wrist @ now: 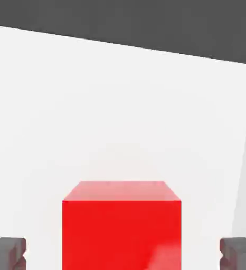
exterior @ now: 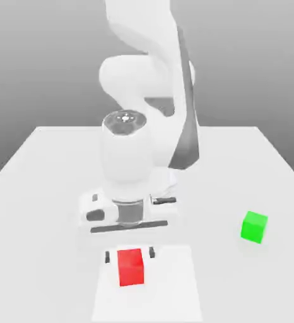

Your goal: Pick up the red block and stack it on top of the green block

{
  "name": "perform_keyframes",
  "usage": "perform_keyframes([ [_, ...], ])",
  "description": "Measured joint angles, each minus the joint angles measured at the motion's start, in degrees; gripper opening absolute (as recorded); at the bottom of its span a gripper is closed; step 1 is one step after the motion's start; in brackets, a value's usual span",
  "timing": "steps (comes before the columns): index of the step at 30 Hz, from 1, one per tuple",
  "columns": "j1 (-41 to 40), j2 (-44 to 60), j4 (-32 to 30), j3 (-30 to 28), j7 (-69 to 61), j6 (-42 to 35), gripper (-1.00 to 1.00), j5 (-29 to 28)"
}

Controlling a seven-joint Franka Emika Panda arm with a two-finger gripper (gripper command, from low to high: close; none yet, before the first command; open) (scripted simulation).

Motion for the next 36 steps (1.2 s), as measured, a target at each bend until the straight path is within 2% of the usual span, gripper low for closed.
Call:
perform_keyframes([
  [7, -0.03, -0.14, -0.02, 0.00, 0.18, -0.16, -1.00, -0.18],
  [13, 0.34, -11.22, -1.66, -0.76, 1.51, -9.57, -1.00, -2.14],
  [24, 14.09, -17.33, -4.03, 5.44, -8.03, -13.33, -1.00, -3.06],
  [36, 28.32, -22.58, -6.53, 13.01, -22.45, -16.00, -1.00, 0.23],
])
